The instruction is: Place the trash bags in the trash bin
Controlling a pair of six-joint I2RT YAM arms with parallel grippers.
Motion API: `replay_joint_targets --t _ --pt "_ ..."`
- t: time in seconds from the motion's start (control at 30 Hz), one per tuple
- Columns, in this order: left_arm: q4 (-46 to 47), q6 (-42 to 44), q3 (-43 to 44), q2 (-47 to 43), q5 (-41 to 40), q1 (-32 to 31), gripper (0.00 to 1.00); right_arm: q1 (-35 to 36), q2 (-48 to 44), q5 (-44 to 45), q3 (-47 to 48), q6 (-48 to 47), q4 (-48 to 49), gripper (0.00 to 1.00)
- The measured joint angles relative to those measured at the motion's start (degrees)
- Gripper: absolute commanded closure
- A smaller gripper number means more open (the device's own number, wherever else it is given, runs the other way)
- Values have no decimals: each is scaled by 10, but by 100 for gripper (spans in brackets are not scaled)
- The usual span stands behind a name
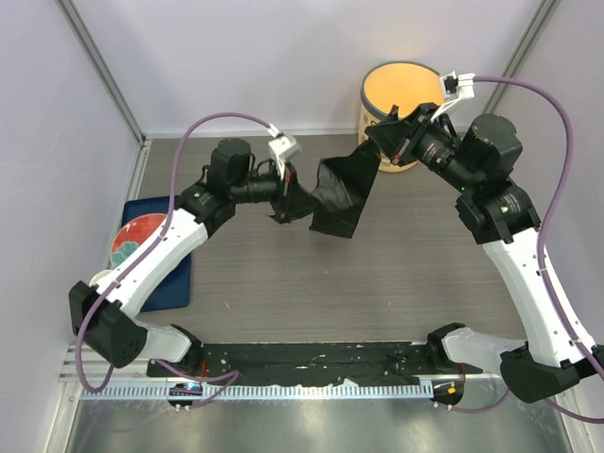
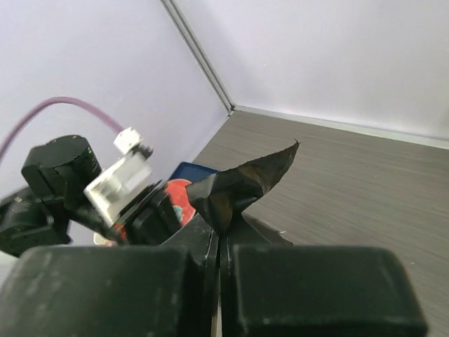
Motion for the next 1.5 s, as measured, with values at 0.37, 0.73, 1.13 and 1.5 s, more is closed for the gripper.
replay_joint_targets --t 0.37,0.73,1.13,1.5 --pt "-510 544 71 -22 179 -37 100 -1 8 -90 -26 -147 -108 99" --pt "-545 777 -25 189 98 87 100 0 386 -97 -60 -236 -75 99" --pt "-549 793 115 378 42 93 100 -102 453 -215 -24 -178 -101 20" --pt "-553 770 129 396 35 93 100 -17 349 -348 -181 -62 -115 23"
